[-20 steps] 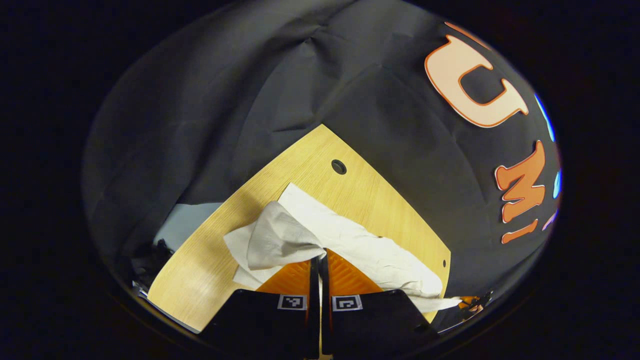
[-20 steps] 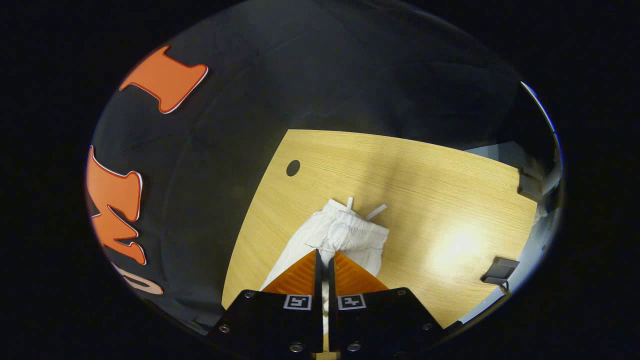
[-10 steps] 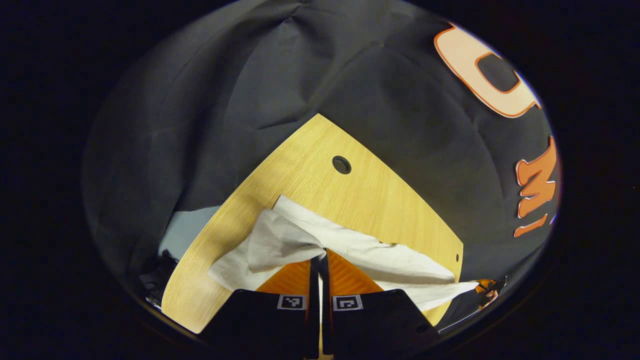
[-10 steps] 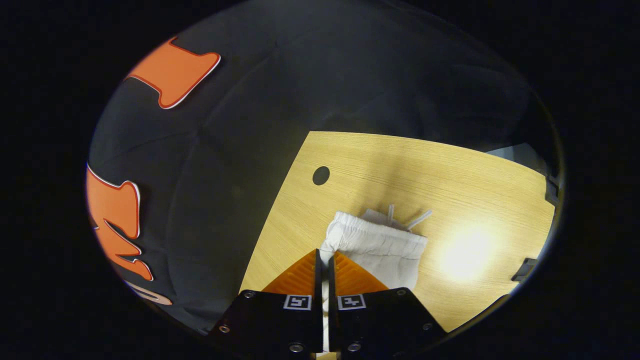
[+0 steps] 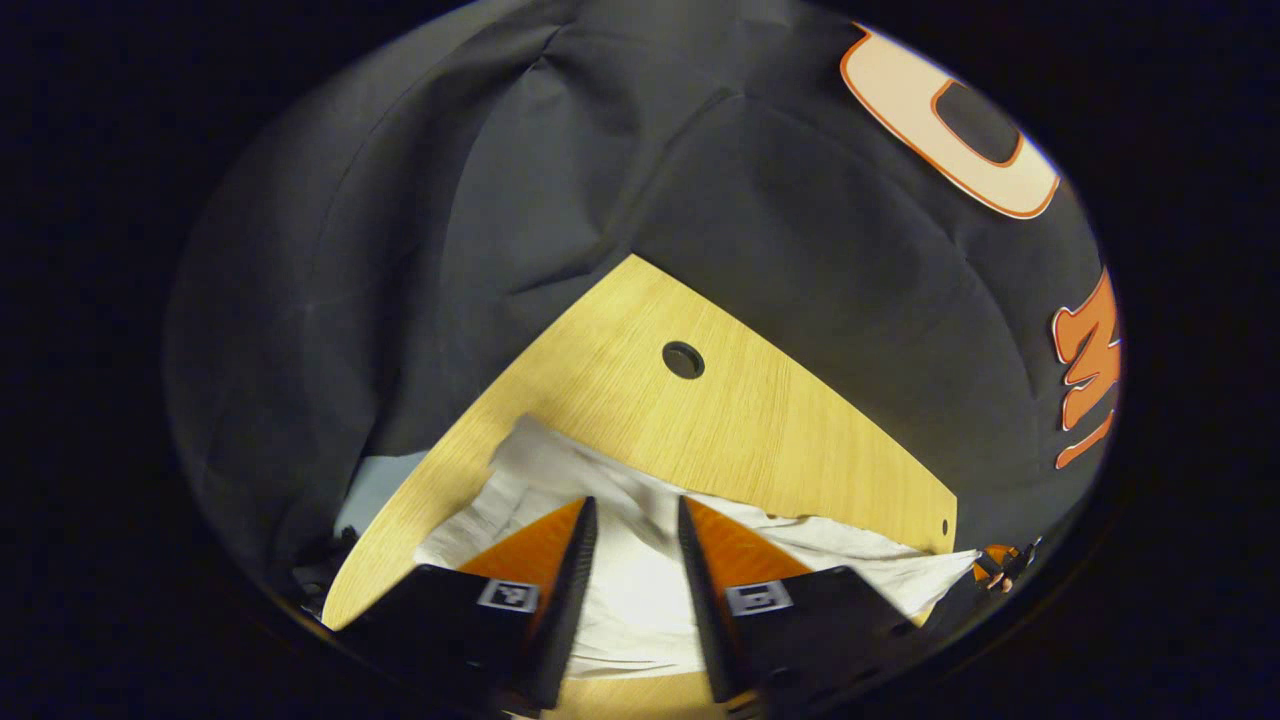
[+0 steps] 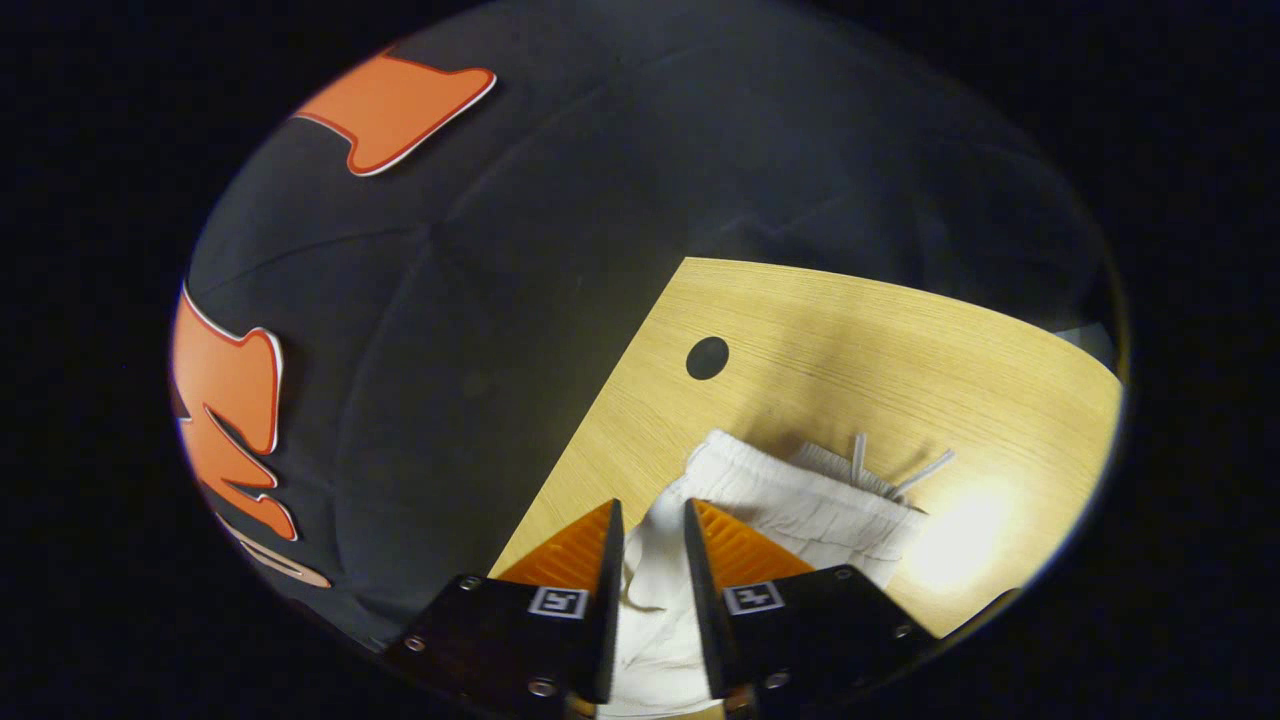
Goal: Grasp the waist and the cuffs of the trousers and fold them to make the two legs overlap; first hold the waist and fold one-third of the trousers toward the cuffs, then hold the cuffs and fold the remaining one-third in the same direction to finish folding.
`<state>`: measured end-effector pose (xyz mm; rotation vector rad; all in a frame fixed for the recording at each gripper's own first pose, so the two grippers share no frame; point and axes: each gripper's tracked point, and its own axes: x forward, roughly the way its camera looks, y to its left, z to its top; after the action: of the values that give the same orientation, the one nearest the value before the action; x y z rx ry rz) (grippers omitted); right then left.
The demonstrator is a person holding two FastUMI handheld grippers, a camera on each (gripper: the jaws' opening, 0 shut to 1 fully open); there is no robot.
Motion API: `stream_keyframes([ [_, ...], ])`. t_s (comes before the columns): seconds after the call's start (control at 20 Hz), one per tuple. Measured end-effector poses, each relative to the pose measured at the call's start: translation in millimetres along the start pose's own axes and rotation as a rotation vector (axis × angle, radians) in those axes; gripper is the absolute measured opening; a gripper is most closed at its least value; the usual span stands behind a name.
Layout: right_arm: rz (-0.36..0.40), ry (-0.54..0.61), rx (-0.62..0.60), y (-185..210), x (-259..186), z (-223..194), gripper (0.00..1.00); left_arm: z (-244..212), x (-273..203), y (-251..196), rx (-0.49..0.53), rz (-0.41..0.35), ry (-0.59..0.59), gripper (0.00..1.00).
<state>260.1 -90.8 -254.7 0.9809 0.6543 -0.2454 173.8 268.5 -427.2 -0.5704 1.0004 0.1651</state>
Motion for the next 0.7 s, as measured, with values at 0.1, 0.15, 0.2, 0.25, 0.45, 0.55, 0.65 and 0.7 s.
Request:
stream_keyframes([
  [0.1, -0.024, -0.008, -0.025, -13, -5, 6, 0.47, 2, -9, -4, 0.001, -0.004, -0.020, 0.63],
  [0.15, -0.044, 0.000, -0.033, -23, -7, 7, 0.64, 3, -14, -7, 0.004, -0.004, -0.029, 0.75],
  [0.2, -0.073, 0.009, -0.050, -32, -8, 7, 0.73, 3, -14, -9, 0.012, 0.002, -0.035, 0.87],
  [0.25, -0.102, 0.021, -0.071, -44, -10, 6, 0.76, 5, -20, -12, 0.022, 0.002, -0.045, 0.91],
  [0.45, -0.204, 0.086, -0.122, -90, -21, -10, 0.88, 5, -43, -27, 0.069, 0.009, -0.069, 0.99],
  [0.55, -0.234, 0.124, -0.106, -109, -21, -23, 0.91, -3, -55, -35, 0.091, 0.011, -0.064, 0.99],
  [0.65, -0.262, 0.160, -0.097, -129, -23, -35, 0.91, -13, -64, -45, 0.116, 0.008, -0.059, 1.00],
  [0.7, -0.273, 0.182, -0.090, -135, -25, -40, 0.91, -19, -68, -50, 0.126, 0.006, -0.058, 1.00],
])
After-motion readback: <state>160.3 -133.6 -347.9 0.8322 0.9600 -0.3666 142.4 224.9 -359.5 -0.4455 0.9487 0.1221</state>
